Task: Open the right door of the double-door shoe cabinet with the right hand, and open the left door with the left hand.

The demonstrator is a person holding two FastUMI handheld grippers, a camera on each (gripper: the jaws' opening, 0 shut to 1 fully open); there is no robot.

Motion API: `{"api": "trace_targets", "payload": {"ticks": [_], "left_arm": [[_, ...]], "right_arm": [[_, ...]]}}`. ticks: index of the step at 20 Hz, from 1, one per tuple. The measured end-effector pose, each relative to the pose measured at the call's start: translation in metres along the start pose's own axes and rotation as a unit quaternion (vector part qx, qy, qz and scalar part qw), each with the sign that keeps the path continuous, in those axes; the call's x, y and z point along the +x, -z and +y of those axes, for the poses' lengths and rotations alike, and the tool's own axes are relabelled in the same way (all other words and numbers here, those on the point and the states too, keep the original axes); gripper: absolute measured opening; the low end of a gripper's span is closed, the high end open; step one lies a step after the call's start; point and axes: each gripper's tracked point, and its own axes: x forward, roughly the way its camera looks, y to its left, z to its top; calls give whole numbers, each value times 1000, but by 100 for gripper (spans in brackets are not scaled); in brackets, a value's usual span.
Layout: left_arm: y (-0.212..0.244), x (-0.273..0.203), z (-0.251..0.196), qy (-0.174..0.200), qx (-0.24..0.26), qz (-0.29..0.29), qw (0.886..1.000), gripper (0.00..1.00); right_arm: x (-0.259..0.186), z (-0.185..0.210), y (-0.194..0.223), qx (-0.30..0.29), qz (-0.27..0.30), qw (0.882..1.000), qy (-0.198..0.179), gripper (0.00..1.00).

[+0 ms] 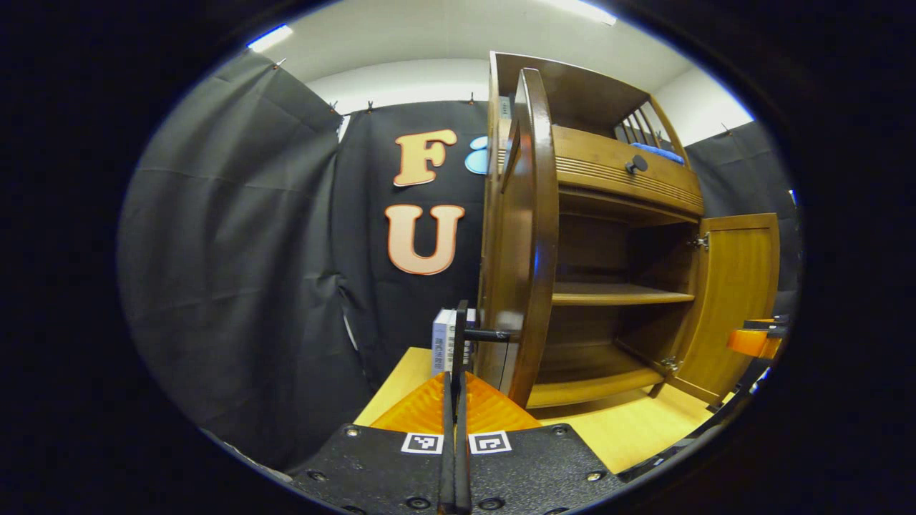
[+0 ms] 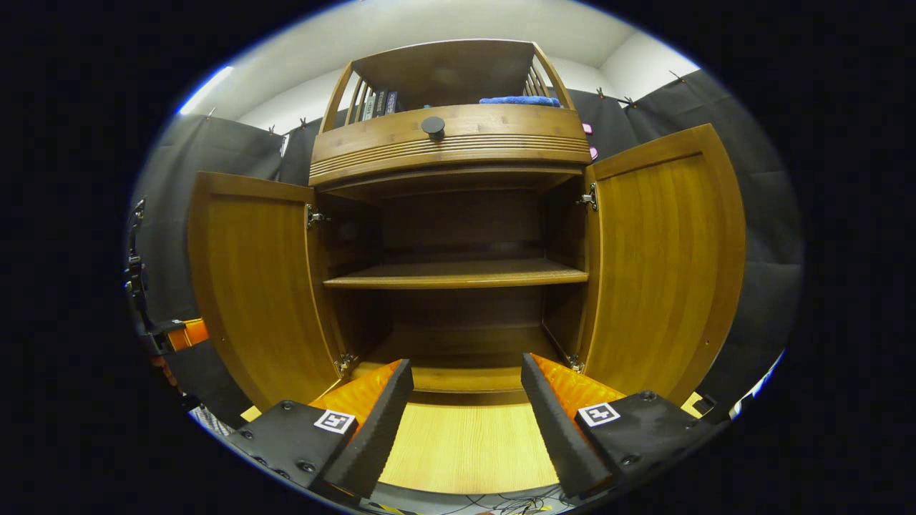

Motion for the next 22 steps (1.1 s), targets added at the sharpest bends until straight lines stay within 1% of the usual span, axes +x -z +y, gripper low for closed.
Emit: {"api": "trace_targets", "payload": {"ticks": [1,5,9,10,11,12,13,14,17,22], "left_arm": [[-2,-4,1,1,-1,-1,1000,0],[-3,-24,3,-2,9,3,1000,0],[-3,-42,-8,-1,-28,21,999,0],[-6,-45,-14,1,-39,22,999,2],[-9,-48,-20,5,-47,21,999,0],[-10,-50,-24,4,-52,19,998,2],[-13,-52,-28,4,-54,16,998,0],[-16,-55,-31,3,-51,13,999,0],[-23,-59,-40,-6,-40,4,999,0],[-24,-59,-61,-5,-36,-3,999,0]], "right_arm": [[1,-1,0,0,-1,1000,1,100],[2,-3,1,3,2,1000,6,100],[6,-6,1,2,4,1000,9,100],[7,-6,0,1,4,1000,10,98],[11,1,5,1,4,1000,11,96],[11,-1,5,1,3,1000,12,94],[12,-4,4,2,2,1000,13,92],[12,-6,4,3,1,1000,14,89],[13,-16,6,6,3,1000,20,100],[13,-34,11,14,10,999,32,98]]}}
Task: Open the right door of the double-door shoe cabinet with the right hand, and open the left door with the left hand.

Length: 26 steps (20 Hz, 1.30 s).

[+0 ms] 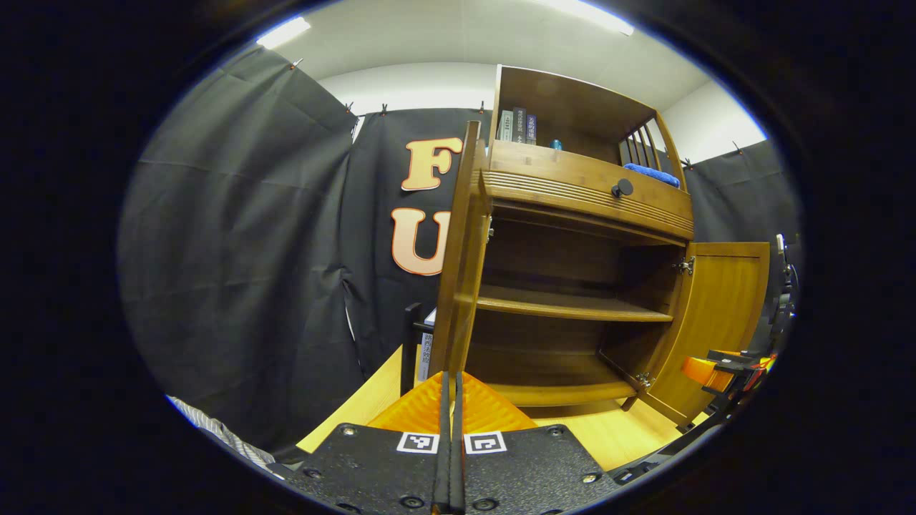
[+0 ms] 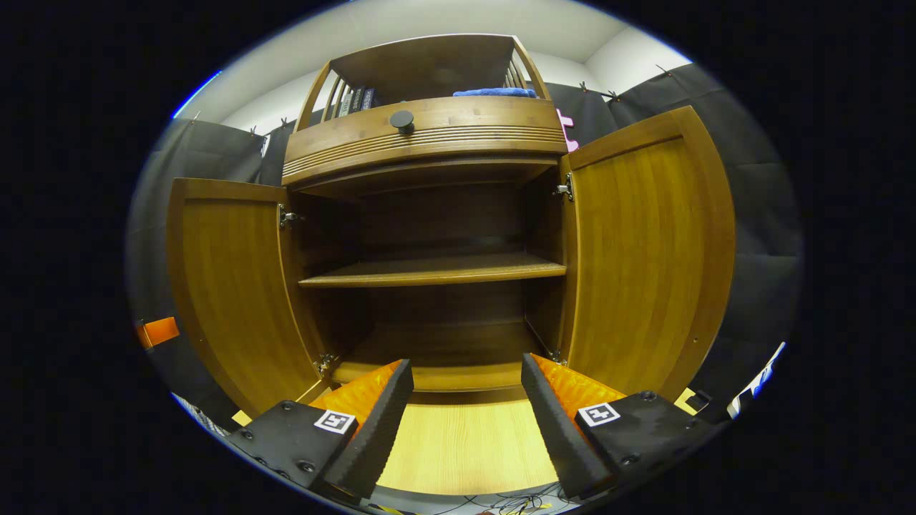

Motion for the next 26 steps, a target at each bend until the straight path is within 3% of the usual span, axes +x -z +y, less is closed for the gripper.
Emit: {"api": "trace_targets", "payload": {"ticks": [6,9,10,11,20,26], "left_arm": [[16,10,-37,27,-19,17,999,1],[15,14,-58,36,-12,18,999,22],[12,15,-67,40,-13,16,999,19],[11,18,-75,43,-13,13,999,22],[-6,25,-134,50,9,-11,999,79],[-10,17,-161,39,22,-24,999,90]], "right_arm": [[-6,-32,-1,4,-3,1000,20,98],[-11,-51,-5,8,-5,999,30,98],[-12,-57,-8,9,-8,999,34,98],[-14,-64,-10,8,-10,999,38,98],[-31,-115,-25,-8,-28,998,55,98],[-41,-143,-32,-9,-39,998,56,98]]}}
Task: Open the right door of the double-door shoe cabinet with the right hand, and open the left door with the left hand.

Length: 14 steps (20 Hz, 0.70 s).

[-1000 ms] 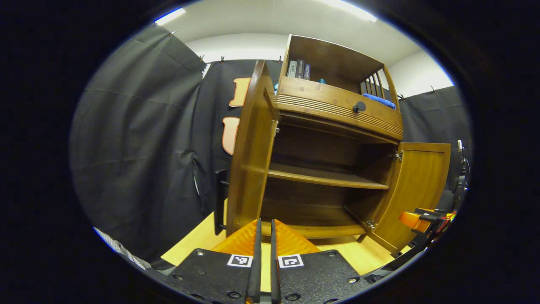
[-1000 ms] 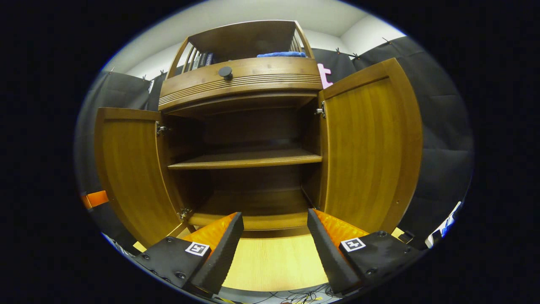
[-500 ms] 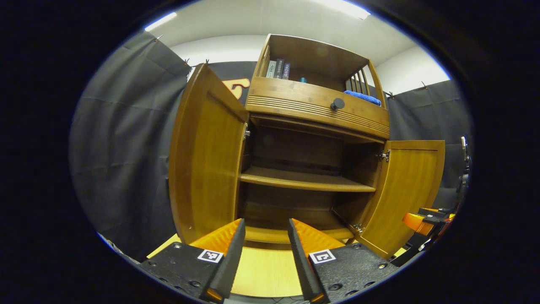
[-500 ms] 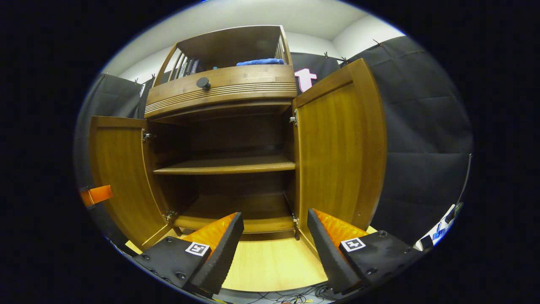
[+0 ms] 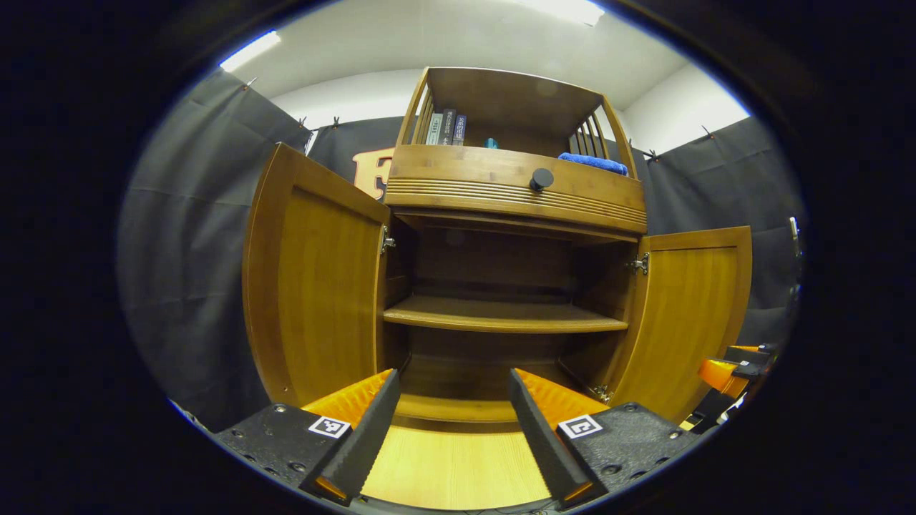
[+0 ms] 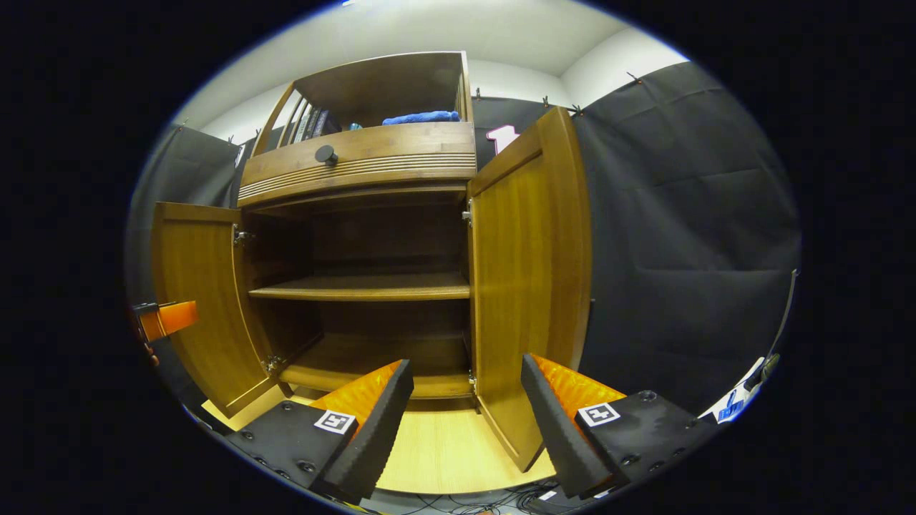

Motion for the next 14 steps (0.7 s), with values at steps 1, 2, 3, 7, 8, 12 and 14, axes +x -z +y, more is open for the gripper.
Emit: {"api": "trace_targets", "payload": {"ticks": [1,2,3,7,8,12,14], "left_arm": [[-1,-1,-4,-1,1,-1,1000,94],[0,-2,-7,-2,3,-2,1000,95],[0,-4,-11,-2,5,-3,1000,95],[3,-8,-24,1,8,0,1000,92],[2,-8,-26,1,8,0,1000,92],[1,-13,-32,1,12,-3,1000,92],[-1,-15,-34,1,14,-5,1000,92]], "right_arm": [[-1,-4,0,1,0,1000,-1,98],[-1,-7,0,1,-1,1000,-1,98],[-2,-11,0,1,0,1000,-2,98],[-8,-23,2,4,0,1000,-3,98],[-9,-25,1,3,-1,1000,-4,98],[-8,-28,-2,6,-5,1000,-4,98],[-9,-31,-2,7,-5,1000,-4,98]]}}
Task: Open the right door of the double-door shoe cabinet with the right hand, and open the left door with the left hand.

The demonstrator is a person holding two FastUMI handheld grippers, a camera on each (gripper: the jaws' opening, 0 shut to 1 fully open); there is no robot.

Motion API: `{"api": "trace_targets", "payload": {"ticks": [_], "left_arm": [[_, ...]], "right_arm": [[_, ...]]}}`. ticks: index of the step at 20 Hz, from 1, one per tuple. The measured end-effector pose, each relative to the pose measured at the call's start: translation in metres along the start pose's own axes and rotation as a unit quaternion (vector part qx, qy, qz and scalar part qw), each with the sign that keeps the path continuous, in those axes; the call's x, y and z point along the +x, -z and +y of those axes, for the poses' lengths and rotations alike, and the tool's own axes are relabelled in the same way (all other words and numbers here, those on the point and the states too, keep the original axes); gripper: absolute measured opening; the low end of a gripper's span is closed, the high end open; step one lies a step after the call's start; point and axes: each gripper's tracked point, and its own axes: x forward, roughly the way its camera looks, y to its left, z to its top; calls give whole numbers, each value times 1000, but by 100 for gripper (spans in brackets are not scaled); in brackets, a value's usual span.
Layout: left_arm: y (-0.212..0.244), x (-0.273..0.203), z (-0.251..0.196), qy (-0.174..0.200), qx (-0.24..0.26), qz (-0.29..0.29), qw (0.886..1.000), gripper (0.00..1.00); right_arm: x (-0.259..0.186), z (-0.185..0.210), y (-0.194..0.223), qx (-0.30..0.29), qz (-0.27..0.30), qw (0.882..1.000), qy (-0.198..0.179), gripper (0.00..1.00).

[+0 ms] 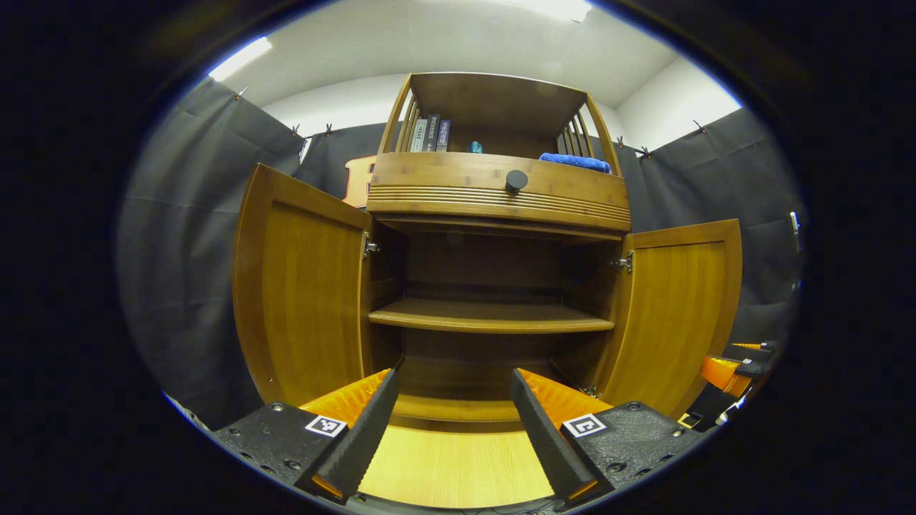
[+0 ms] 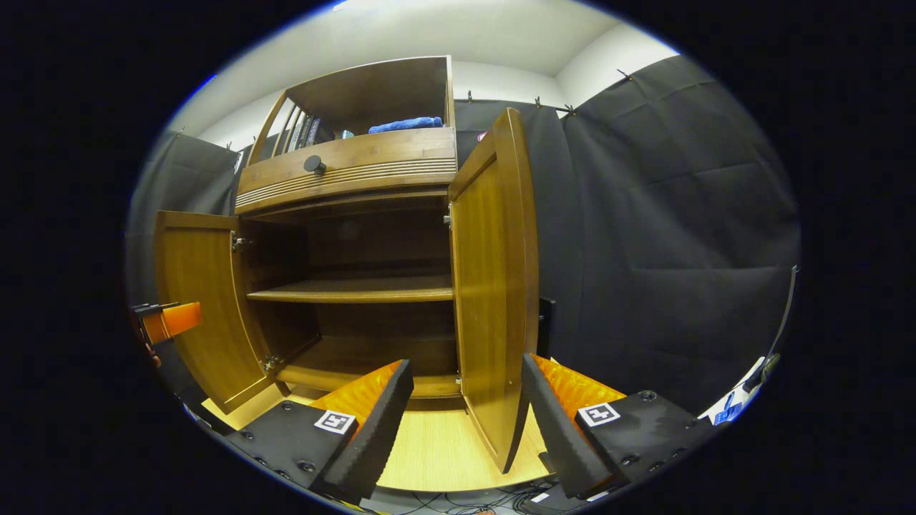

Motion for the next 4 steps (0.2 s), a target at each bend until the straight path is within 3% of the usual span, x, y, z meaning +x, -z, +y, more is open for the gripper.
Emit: {"api": "trace_targets", "payload": {"ticks": [4], "left_arm": [[-1,-1,-5,-1,2,0,1000,92]], "right_arm": [[-2,-2,0,1,-1,1000,-3,98]]}}
